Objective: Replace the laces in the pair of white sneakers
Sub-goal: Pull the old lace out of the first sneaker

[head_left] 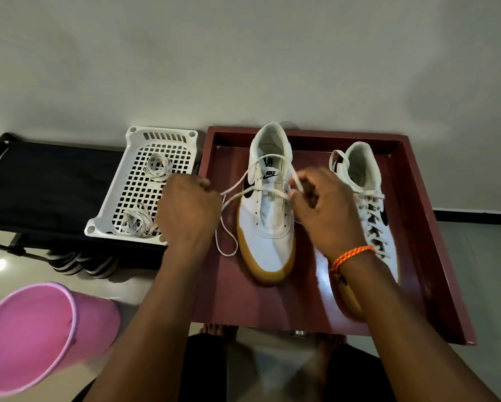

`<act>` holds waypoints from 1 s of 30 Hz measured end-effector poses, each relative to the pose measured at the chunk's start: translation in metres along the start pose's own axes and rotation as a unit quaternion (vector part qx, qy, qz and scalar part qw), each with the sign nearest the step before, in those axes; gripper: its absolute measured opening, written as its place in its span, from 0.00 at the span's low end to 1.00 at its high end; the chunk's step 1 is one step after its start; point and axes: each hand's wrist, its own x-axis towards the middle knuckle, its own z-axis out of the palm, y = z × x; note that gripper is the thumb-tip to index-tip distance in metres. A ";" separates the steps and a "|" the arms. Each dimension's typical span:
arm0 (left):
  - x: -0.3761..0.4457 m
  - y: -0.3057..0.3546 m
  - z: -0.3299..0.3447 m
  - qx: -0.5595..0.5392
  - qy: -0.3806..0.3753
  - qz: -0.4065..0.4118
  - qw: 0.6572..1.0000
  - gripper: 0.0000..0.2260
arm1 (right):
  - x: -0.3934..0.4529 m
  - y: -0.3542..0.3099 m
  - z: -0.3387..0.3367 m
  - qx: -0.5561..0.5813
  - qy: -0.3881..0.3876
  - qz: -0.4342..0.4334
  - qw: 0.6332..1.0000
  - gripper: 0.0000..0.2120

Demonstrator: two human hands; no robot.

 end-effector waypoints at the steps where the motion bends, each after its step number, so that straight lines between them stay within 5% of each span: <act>1: -0.003 0.004 0.001 -0.006 -0.021 0.034 0.999 0.16 | -0.003 -0.002 0.005 -0.003 -0.031 0.000 1.000 0.09; 5: -0.007 0.002 0.016 0.019 -0.099 0.168 0.981 0.25 | -0.009 -0.009 0.013 -0.035 -0.057 -0.011 0.998 0.22; 8: -0.007 -0.009 0.034 0.119 -0.116 0.179 0.970 0.29 | -0.010 -0.011 0.017 -0.079 -0.068 -0.026 0.994 0.27; 13: -0.022 -0.009 0.044 0.222 -0.063 0.143 0.962 0.11 | -0.013 -0.010 0.022 -0.148 -0.072 -0.042 0.985 0.15; 21: -0.036 -0.005 0.047 0.368 -0.070 0.145 0.916 0.08 | -0.016 -0.018 0.024 -0.207 -0.079 -0.056 0.974 0.09; 27: -0.022 -0.014 0.049 0.324 -0.113 0.176 0.923 0.10 | -0.014 -0.019 0.020 -0.163 -0.099 -0.043 0.981 0.05; 30: -0.013 -0.007 0.039 0.222 -0.072 0.175 0.957 0.14 | -0.012 -0.018 0.021 -0.057 -0.087 -0.023 0.994 0.03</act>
